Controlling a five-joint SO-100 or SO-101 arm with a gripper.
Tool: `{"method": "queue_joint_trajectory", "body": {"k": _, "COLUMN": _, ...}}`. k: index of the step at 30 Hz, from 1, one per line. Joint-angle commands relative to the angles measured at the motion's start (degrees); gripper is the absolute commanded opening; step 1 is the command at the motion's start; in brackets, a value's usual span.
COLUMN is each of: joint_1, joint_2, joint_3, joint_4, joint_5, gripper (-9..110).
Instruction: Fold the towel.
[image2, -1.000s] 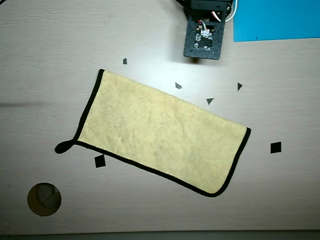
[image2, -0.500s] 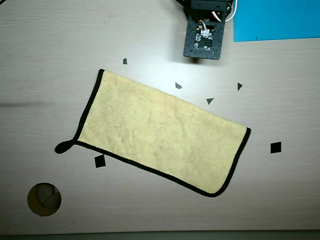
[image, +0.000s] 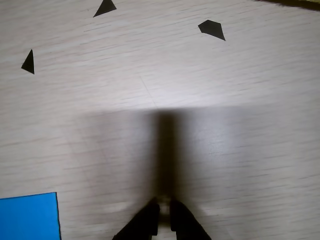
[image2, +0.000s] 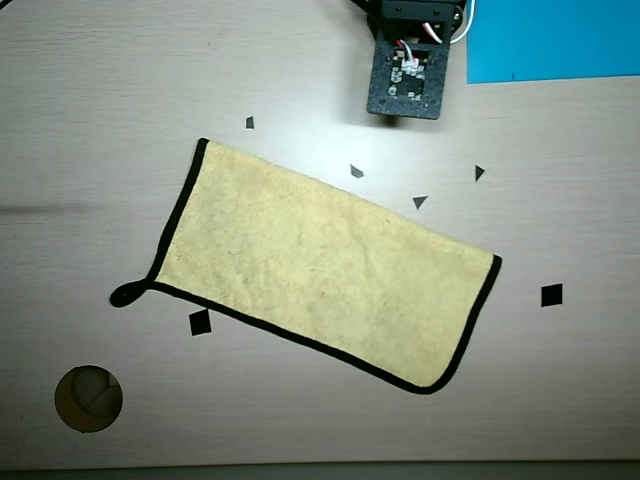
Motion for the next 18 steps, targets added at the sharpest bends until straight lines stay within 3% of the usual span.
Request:
{"method": "queue_joint_trajectory", "body": {"k": 1, "joint_1": 0.0, "joint_2": 0.0, "joint_3": 2.3, "joint_4": 0.4, "joint_5": -0.7, "gripper": 1}}
{"method": "queue_joint_trajectory", "body": {"k": 12, "joint_1": 1.1, "joint_2": -1.1, "joint_3": 2.3, "joint_4": -1.0, "joint_5": -0.8, "gripper": 0}}
{"method": "queue_joint_trajectory", "body": {"k": 18, "joint_1": 12.5, "joint_2": -17.3, "joint_3": -4.6, "joint_4": -18.5, "joint_5": 14.1, "gripper": 0}}
